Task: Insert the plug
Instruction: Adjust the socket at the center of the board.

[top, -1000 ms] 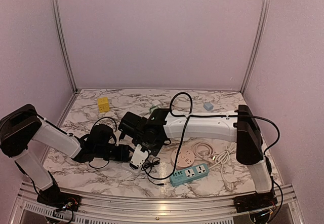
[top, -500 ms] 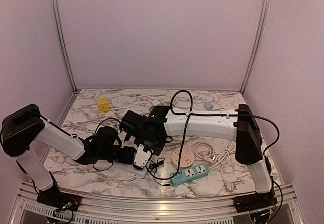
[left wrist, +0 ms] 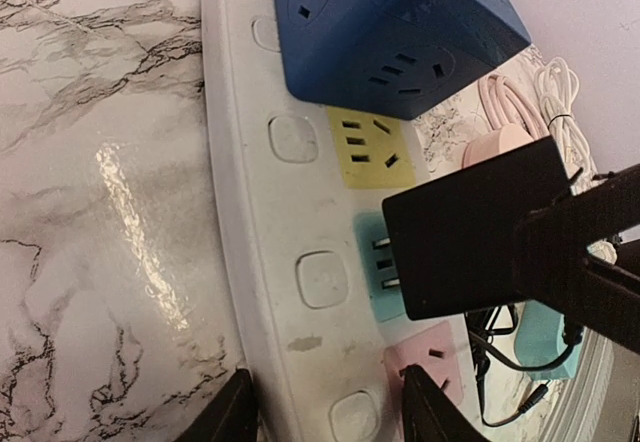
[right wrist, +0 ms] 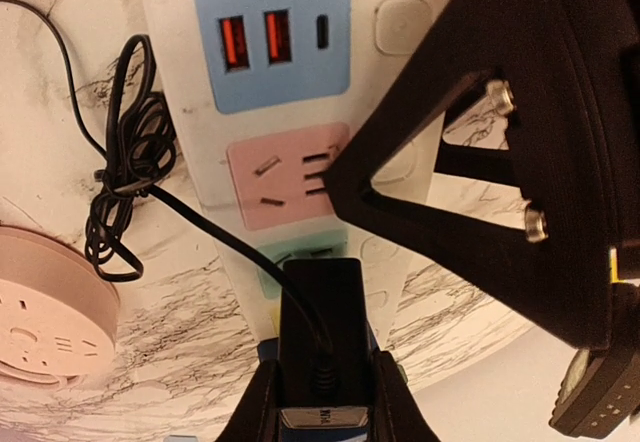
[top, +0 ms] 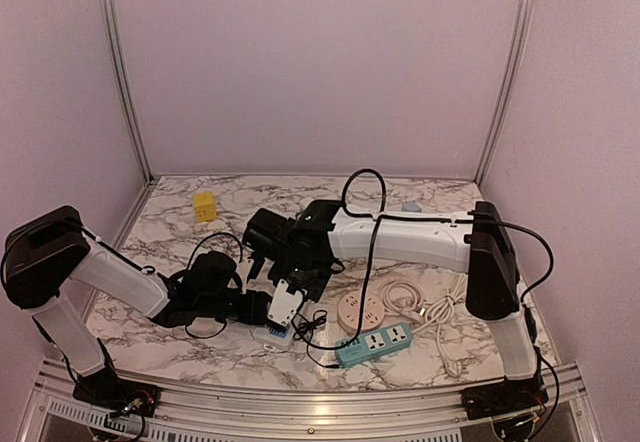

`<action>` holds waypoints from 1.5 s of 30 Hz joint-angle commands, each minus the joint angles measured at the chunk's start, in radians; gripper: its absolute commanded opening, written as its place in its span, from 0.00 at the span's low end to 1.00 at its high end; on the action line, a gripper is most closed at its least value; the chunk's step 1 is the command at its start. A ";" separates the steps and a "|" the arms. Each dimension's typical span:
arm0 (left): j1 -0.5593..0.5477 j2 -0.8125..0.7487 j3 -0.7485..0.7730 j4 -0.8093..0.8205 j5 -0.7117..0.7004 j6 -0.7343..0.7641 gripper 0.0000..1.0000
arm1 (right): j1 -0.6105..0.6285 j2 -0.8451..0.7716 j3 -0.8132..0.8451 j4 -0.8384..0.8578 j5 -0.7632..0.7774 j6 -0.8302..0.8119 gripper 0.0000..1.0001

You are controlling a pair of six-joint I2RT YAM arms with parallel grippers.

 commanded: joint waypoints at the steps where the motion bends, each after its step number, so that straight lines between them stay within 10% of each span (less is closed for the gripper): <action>1: -0.053 0.018 -0.017 -0.051 0.090 0.034 0.48 | -0.012 0.069 -0.028 0.021 -0.147 -0.017 0.00; 28: -0.053 -0.004 -0.007 -0.080 0.052 0.026 0.48 | -0.009 -0.057 -0.048 0.170 -0.049 0.077 0.30; 45: -0.053 -0.015 -0.003 -0.100 0.040 0.029 0.48 | -0.009 -0.102 -0.066 0.112 -0.043 0.136 0.33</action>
